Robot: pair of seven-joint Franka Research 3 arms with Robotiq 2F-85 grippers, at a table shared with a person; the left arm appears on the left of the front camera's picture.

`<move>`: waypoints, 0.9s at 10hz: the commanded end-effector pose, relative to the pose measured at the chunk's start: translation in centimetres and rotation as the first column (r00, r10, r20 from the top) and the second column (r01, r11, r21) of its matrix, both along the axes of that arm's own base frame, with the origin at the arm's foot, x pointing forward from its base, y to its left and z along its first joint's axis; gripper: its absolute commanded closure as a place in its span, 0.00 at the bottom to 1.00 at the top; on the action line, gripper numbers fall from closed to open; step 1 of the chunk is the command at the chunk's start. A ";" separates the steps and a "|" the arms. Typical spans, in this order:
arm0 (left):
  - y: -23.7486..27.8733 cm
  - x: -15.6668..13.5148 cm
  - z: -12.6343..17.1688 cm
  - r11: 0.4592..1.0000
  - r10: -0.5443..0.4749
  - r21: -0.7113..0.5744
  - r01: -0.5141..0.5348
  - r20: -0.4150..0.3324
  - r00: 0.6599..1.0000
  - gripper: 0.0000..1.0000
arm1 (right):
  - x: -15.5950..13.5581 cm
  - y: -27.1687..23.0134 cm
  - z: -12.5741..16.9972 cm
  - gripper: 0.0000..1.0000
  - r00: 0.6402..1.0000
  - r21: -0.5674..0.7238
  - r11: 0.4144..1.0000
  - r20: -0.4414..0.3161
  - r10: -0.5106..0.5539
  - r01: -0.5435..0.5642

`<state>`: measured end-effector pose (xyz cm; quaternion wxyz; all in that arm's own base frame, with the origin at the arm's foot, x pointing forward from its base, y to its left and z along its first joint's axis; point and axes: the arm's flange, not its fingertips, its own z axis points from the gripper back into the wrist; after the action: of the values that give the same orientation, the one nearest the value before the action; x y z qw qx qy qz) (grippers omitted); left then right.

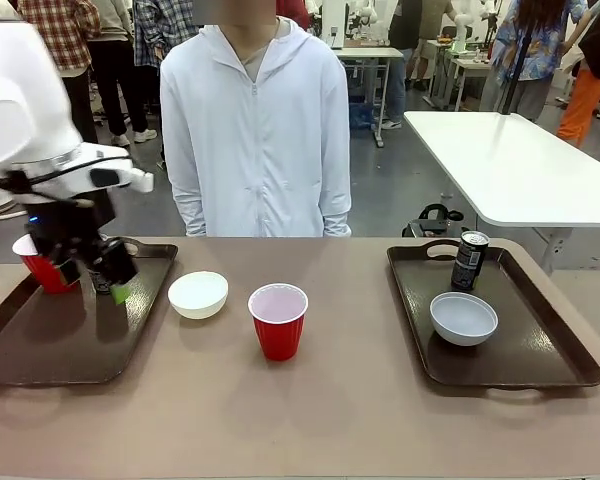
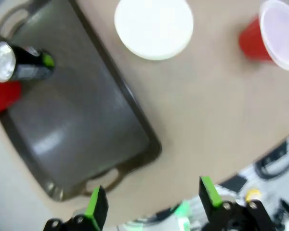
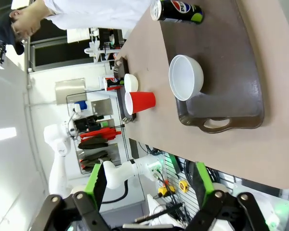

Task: Prepare tableware on both trays.
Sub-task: Pick up a Picnic Bowl from the table and place it on a Handle tray.

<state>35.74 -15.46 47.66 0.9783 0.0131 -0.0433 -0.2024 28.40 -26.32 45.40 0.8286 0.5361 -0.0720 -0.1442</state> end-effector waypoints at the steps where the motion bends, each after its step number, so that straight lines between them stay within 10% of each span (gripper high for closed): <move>1: -0.2 3.3 1.4 0.993 0.115 0.007 -0.116 0.072 0.991 0.00 | -0.4 0.1 0.0 0.07 1.000 0.001 1.000 -0.005 0.003 -0.003; 3: 0.6 0.9 3.3 0.970 -0.093 -0.232 0.071 -0.084 0.992 0.00 | -0.4 0.1 0.0 0.07 1.000 0.001 1.000 -0.005 0.003 -0.003; 4: -0.5 3.3 1.2 0.997 0.074 -0.035 -0.073 0.035 0.997 0.00 | -0.4 0.1 0.0 0.07 1.000 0.001 1.000 -0.005 0.003 -0.003; 9: -1.4 5.3 -0.3 0.992 0.123 0.001 -0.124 0.075 0.989 0.00 | -0.4 0.1 0.0 0.07 1.000 0.001 1.000 -0.005 0.003 -0.003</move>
<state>39.42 -15.96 48.90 0.9834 -0.0053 -0.0623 -0.1705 28.36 -26.36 45.39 0.8286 0.5360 -0.0723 -0.1450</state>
